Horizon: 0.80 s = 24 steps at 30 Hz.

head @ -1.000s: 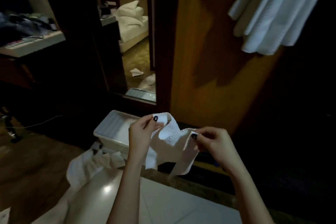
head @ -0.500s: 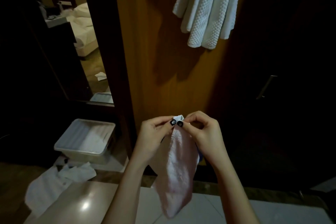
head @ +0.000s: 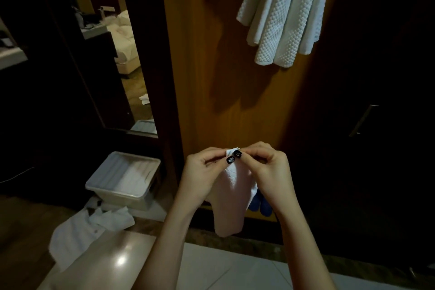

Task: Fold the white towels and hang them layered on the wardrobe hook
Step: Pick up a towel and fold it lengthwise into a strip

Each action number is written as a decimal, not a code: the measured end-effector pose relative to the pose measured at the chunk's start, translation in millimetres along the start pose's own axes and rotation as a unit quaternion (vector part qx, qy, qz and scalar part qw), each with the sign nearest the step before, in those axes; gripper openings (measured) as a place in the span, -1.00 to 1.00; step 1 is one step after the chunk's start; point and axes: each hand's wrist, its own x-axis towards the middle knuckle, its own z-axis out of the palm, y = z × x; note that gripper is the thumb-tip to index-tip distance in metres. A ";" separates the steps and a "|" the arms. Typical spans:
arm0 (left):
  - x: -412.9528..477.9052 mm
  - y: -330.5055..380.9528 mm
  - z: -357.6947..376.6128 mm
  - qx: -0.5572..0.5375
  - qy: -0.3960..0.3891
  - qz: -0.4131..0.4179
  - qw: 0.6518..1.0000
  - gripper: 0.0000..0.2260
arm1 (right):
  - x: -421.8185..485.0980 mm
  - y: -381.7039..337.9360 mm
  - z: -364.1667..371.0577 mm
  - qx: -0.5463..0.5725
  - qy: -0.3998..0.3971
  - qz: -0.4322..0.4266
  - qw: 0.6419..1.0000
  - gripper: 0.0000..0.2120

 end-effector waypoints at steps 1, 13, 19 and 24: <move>0.2 0.2 1.2 0.008 0.004 0.005 1.000 -0.82 | 0.3 0.6 -0.6 -0.004 -0.005 -0.004 1.000 -0.75; 8.4 -8.8 5.4 0.137 0.023 0.017 0.990 -0.86 | 11.9 9.5 -9.7 -0.167 -0.066 -0.003 0.984 -0.79; 17.8 -10.3 -1.9 0.168 0.073 0.023 0.983 -0.81 | 7.0 18.1 -17.8 -0.217 -0.163 0.043 0.961 -0.65; 27.8 -15.2 -19.9 0.133 0.130 -0.017 0.982 -0.85 | 6.4 27.4 -24.7 -0.296 -0.180 0.072 0.935 -0.73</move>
